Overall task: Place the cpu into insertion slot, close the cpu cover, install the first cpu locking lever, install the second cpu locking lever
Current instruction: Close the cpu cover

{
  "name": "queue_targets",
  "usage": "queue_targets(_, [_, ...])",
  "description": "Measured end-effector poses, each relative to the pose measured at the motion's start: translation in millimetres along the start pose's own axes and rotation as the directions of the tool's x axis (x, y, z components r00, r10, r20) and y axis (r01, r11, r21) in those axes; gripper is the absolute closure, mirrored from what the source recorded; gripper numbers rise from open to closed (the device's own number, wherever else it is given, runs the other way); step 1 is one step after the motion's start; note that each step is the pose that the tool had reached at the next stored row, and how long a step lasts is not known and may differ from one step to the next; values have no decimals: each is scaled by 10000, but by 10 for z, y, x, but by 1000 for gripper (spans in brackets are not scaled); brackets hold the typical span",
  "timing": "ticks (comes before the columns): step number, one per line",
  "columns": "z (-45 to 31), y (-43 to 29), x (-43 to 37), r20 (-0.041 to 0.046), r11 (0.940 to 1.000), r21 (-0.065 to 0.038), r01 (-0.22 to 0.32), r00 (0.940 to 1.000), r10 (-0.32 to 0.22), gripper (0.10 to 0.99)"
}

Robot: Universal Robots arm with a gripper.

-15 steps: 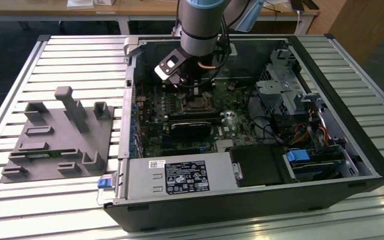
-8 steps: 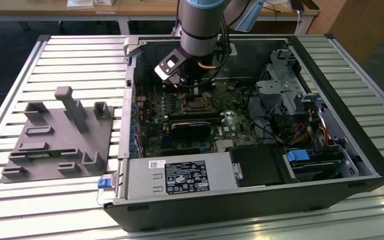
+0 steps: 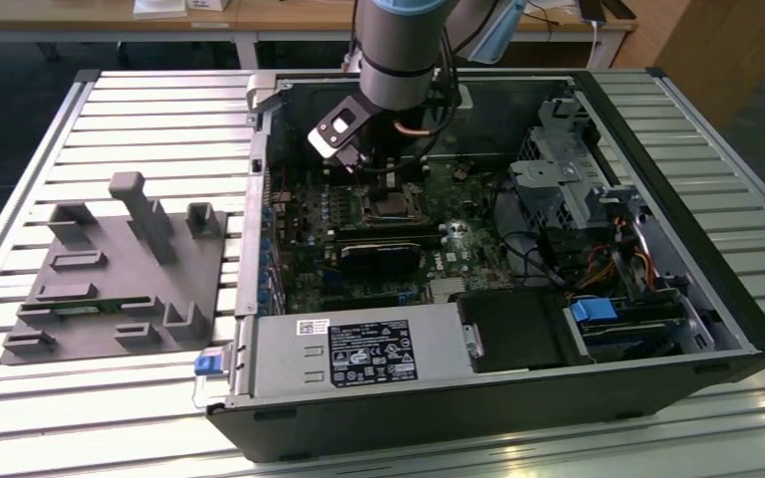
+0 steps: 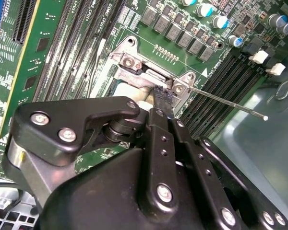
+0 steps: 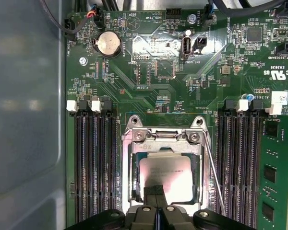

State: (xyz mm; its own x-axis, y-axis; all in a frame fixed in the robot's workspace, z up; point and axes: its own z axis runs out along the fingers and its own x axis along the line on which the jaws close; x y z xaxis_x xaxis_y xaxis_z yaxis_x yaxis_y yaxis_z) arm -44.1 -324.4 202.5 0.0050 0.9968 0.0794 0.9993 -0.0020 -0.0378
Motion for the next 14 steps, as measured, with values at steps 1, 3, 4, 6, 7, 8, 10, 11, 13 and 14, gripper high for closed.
queue_targets(1, [-3,0,0,0,10000,0,0,10000,0,980])
queue_targets(3, [-9,-1,0,1,10000,1,0,10000,0,980])
queue_targets(4, [-11,-1,1,0,10000,0,0,10000,0,980])
queue_targets(6, [-17,-1,1,0,10000,0,0,10000,0,980])
queue_targets(7, [-19,-1,2,0,10000,0,0,10000,0,980])
queue_targets(8, [-21,-1,2,0,10000,0,0,10000,0,980])
queue_targets(10, [-28,-1,2,1,10000,1,-1,10000,1,980])
queue_targets(11, [-34,-2,2,3,10000,2,0,10000,0,980])
queue_targets(13, [-42,-2,3,0,10000,1,0,10000,0,980])
queue_targets(14, [-47,-2,4,0,10000,1,0,10000,0,980])
